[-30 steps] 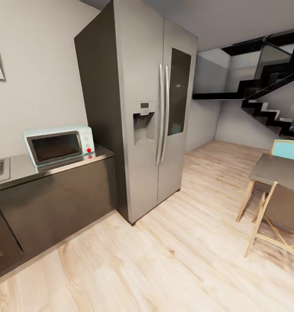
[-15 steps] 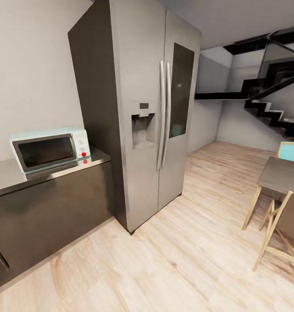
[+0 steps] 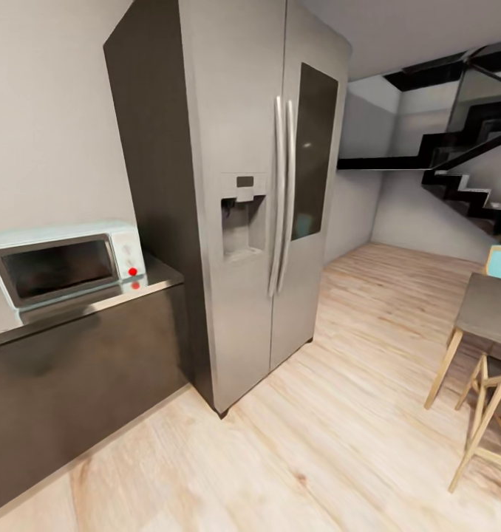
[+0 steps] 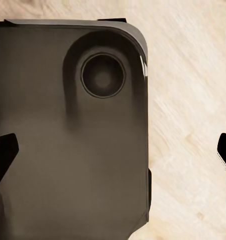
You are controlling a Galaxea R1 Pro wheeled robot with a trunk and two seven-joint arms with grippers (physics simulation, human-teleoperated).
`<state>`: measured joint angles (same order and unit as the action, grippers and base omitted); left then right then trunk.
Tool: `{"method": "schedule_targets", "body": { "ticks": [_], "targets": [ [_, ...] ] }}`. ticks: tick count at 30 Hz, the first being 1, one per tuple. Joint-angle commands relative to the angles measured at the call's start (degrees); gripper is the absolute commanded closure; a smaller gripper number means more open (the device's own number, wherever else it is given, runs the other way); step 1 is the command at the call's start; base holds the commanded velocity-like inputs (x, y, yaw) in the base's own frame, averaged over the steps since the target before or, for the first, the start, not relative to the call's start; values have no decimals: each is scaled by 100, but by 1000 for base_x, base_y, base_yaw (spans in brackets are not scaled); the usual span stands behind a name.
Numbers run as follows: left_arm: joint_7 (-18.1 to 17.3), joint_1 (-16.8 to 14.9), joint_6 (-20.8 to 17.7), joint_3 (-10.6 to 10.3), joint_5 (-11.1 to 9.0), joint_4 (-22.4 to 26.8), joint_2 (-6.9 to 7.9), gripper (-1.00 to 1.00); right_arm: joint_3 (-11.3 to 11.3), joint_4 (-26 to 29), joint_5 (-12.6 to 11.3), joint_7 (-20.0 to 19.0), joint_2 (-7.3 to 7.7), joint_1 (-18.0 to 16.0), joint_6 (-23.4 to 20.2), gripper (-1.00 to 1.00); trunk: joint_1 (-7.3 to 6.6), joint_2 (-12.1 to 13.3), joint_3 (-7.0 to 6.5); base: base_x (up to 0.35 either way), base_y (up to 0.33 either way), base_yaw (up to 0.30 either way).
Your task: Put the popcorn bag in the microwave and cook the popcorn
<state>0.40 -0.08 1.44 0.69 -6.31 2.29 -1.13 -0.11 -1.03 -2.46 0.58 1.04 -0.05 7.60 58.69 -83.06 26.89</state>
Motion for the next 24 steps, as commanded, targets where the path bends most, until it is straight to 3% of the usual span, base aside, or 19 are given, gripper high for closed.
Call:
{"method": "schedule_targets", "body": {
  "ticks": [1, 24],
  "targets": [
    [4, -1, 14, 2, -55, 0, -1, -100, 2, -11, -24, 4, 0, -3, 35, -100, 3, -2, 4, 316, 0, 0],
    [5, -1, 77, 24, -38, 0, -1, -100, 3, -11, -26, 5, 1, -3, 44, -100, 3, -2, 9, 303, 0, 16]
  ]
}}
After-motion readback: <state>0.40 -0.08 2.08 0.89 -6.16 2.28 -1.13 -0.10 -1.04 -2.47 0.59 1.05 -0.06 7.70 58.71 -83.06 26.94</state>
